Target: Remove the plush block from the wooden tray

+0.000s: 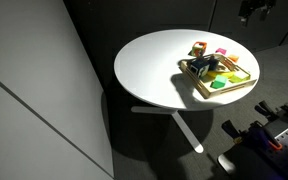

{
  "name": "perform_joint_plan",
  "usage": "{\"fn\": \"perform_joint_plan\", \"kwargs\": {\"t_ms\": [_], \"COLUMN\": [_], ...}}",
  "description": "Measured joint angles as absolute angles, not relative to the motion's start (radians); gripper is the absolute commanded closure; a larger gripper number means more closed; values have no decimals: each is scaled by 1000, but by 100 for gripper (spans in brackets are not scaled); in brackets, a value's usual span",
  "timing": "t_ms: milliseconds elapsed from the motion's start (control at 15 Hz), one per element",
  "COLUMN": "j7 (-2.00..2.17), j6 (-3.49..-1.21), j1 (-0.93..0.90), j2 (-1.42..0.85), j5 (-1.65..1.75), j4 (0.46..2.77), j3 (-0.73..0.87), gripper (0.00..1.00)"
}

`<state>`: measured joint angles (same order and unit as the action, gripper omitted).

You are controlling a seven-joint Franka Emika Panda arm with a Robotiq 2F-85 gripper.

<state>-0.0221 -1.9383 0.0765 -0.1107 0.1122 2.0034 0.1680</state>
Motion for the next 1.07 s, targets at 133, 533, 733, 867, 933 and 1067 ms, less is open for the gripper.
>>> {"fn": "perform_joint_plan", "kwargs": {"t_ms": [133, 533, 733, 867, 933, 1067], "j7": [-50, -56, -56, -54, -54, -54], "j6": [-1909, -1936, -1988, -2006, -2006, -2006], "j1": [84, 97, 103, 105, 105, 105], "j2": [-68, 70, 128, 146, 145, 138], "j5": [113, 109, 101, 98, 98, 98], "j4": [2026, 2105, 2145, 2161, 2161, 2161], "j3": [168, 168, 168, 168, 168, 167], "gripper": [0, 0, 0, 0, 0, 0]}}
